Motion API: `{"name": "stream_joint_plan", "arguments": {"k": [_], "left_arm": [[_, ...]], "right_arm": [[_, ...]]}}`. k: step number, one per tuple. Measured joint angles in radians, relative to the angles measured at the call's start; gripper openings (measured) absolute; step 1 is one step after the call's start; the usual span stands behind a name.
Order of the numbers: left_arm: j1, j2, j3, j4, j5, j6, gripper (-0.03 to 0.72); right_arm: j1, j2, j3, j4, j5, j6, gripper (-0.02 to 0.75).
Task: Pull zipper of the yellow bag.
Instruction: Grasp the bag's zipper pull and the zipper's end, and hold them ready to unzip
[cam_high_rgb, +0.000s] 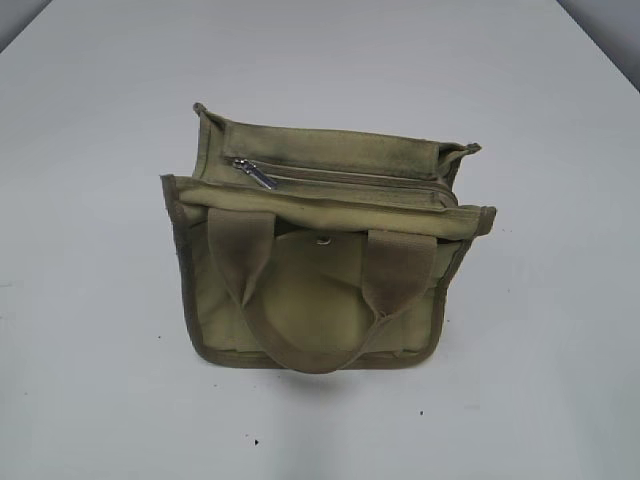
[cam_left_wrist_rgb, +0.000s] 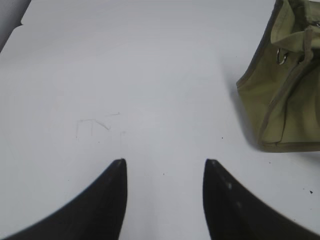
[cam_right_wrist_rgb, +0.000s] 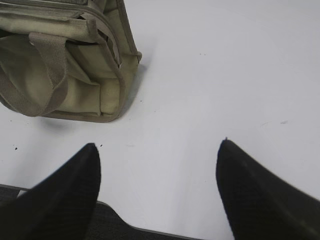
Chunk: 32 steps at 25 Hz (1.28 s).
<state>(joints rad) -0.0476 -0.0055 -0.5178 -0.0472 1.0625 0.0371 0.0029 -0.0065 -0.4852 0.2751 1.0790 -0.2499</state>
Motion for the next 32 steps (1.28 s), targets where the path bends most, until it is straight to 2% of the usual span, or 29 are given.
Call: {"name": "stream_joint_plan", "arguments": {"k": [32], "left_arm": [[0.0, 0.0, 0.0, -0.018, -0.003, 0.0, 0.382]], "right_arm": [[0.0, 0.0, 0.0, 0.001, -0.001, 0.0, 0.559]]}}
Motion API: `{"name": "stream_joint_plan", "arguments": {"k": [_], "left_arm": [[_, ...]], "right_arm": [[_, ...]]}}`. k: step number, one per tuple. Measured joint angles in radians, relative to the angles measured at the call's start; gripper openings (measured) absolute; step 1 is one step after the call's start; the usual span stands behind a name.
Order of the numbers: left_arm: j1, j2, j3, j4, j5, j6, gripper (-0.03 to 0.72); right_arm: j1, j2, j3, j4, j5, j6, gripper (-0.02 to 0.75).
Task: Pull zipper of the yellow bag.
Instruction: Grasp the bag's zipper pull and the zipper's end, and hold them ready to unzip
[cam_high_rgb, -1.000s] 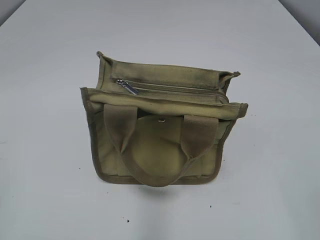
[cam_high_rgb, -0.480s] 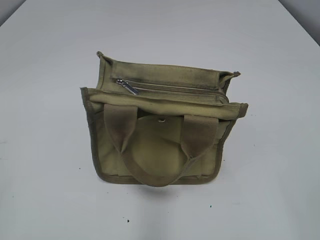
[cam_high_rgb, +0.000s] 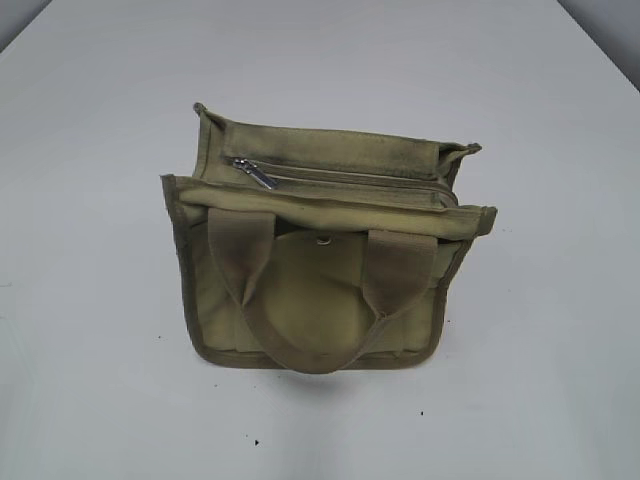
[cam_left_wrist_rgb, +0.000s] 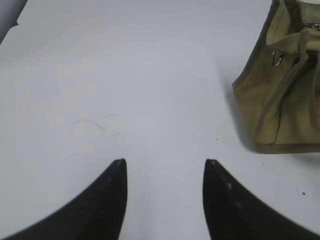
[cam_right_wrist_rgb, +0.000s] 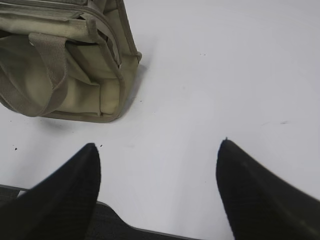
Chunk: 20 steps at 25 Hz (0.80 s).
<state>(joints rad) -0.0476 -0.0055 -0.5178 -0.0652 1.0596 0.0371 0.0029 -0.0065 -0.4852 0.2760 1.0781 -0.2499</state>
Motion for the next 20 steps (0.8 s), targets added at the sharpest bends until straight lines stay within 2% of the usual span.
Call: {"name": "stream_joint_plan", "arguments": {"k": [3, 8, 10, 15, 18, 20], "left_arm": [[0.0, 0.024, -0.01, -0.105, -0.042, 0.0, 0.382], [0.0, 0.201, -0.016, -0.425, -0.197, 0.0, 0.382], [0.0, 0.304, -0.018, -0.554, -0.26, 0.035, 0.382], [0.0, 0.639, -0.02, -0.955, -0.314, 0.337, 0.382], [0.0, 0.873, -0.058, -1.125, -0.277, 0.507, 0.382], [-0.001, 0.99, -0.109, -1.18, -0.245, 0.58, 0.382]], "right_arm": [[0.0, 0.0, 0.0, 0.0, 0.0, 0.0, 0.559], [0.0, 0.011, 0.0, 0.011, -0.004, 0.0, 0.559], [0.0, 0.053, 0.0, 0.026, -0.012, 0.0, 0.559], [0.017, 0.167, -0.007, 0.057, -0.105, 0.0, 0.559], [0.054, 0.245, -0.02, 0.064, -0.214, -0.02, 0.559], [0.086, 0.319, -0.028, 0.068, -0.265, -0.052, 0.559]]}}
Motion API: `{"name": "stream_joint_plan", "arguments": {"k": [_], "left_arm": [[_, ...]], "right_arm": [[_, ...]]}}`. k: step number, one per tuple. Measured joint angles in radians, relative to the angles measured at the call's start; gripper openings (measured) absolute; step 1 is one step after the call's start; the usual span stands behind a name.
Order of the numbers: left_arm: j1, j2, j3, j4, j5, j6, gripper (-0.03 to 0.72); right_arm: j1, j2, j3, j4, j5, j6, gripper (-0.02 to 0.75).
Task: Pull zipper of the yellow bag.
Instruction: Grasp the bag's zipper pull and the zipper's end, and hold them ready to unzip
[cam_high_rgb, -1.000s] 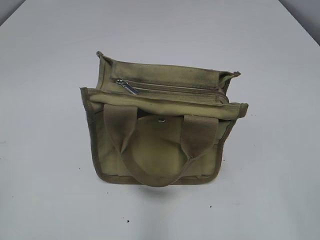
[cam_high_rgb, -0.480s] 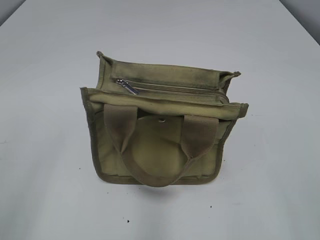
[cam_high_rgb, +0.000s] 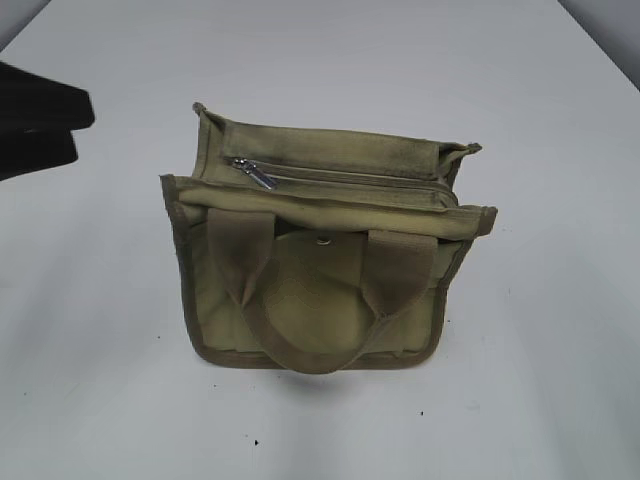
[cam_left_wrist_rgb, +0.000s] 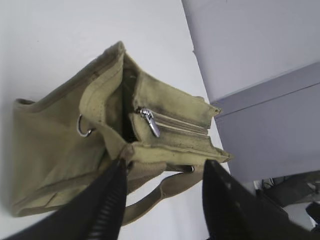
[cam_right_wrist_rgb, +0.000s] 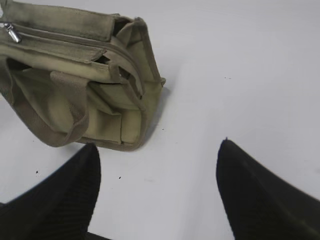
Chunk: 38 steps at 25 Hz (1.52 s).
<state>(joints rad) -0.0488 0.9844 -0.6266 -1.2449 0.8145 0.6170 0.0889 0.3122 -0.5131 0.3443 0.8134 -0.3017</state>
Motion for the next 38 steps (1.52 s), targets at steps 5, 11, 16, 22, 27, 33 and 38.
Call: {"name": "stream_joint_plan", "arguments": {"k": [5, 11, 16, 22, 27, 33, 38], "left_arm": [[-0.076, 0.253, -0.154, -0.02, 0.024, 0.049, 0.382], [-0.171, 0.471, -0.278, -0.019, 0.023, 0.053, 0.382], [-0.177, 0.587, -0.351, -0.021, 0.014, 0.053, 0.382], [-0.177, 0.667, -0.432, -0.023, 0.011, 0.053, 0.382], [-0.181, 0.729, -0.463, -0.05, 0.023, 0.053, 0.365], [-0.208, 0.731, -0.485, -0.061, -0.009, 0.053, 0.123], [-0.209, 0.731, -0.486, -0.06, -0.022, 0.058, 0.025]], "right_arm": [[0.104, 0.267, -0.063, 0.03, -0.085, -0.152, 0.559], [0.198, 0.658, -0.243, 0.037, -0.105, -0.267, 0.559], [0.293, 0.903, -0.429, 0.037, -0.105, -0.323, 0.559], [0.394, 1.15, -0.657, 0.036, -0.105, -0.394, 0.536], [0.457, 1.296, -0.819, 0.035, -0.105, -0.438, 0.477], [0.53, 1.428, -0.957, 0.034, -0.105, -0.498, 0.39], [0.537, 1.486, -0.984, 0.031, -0.105, -0.503, 0.349]]}}
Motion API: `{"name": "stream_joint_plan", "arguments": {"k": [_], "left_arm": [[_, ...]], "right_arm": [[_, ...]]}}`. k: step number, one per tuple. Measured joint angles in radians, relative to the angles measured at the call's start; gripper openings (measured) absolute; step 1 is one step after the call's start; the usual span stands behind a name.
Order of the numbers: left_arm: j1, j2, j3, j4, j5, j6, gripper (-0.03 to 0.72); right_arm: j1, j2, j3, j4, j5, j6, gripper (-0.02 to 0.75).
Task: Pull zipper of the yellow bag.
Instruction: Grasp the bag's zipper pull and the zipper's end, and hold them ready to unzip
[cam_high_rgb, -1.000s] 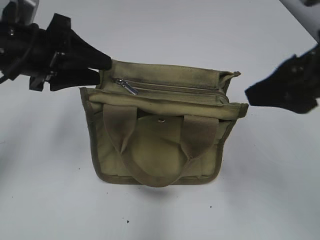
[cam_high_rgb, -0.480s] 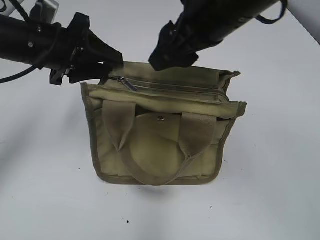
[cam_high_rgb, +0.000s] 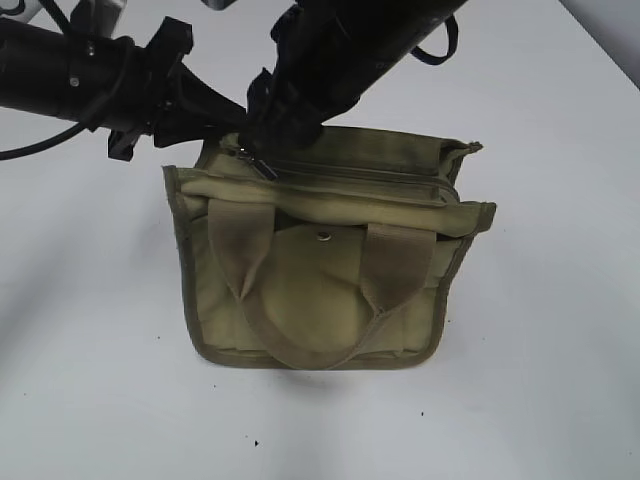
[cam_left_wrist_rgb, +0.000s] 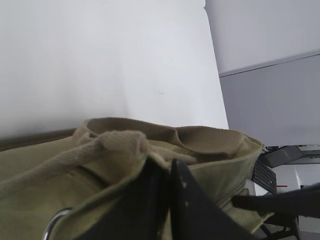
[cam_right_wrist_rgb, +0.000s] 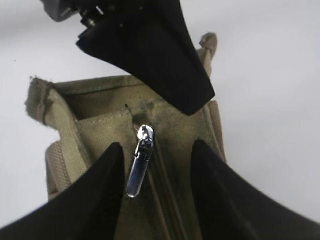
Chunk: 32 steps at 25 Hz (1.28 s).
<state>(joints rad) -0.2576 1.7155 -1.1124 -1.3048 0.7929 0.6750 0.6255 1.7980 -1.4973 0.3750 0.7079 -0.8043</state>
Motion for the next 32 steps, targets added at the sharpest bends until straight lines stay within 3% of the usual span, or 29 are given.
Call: {"name": "stream_joint_plan", "arguments": {"k": [12, 14, 22, 28, 32], "left_arm": [[0.0, 0.002, 0.0, 0.0, 0.0, 0.003, 0.023], [-0.001, 0.005, 0.0, 0.0, 0.001, 0.003, 0.023], [-0.001, 0.009, 0.0, -0.008, 0.012, 0.004, 0.022], [-0.002, 0.01, 0.0, -0.008, 0.029, 0.004, 0.022], [-0.003, 0.01, 0.0, -0.018, 0.035, 0.005, 0.022]], "right_arm": [[0.015, 0.077, -0.002, -0.04, 0.033, -0.003, 0.325], [0.015, 0.088, -0.005, -0.064, 0.037, -0.001, 0.287], [0.017, 0.093, -0.006, -0.097, 0.085, 0.01, 0.004], [0.011, 0.089, -0.012, -0.165, 0.157, 0.105, 0.002], [-0.044, 0.055, -0.012, -0.191, 0.284, 0.207, 0.002]]}}
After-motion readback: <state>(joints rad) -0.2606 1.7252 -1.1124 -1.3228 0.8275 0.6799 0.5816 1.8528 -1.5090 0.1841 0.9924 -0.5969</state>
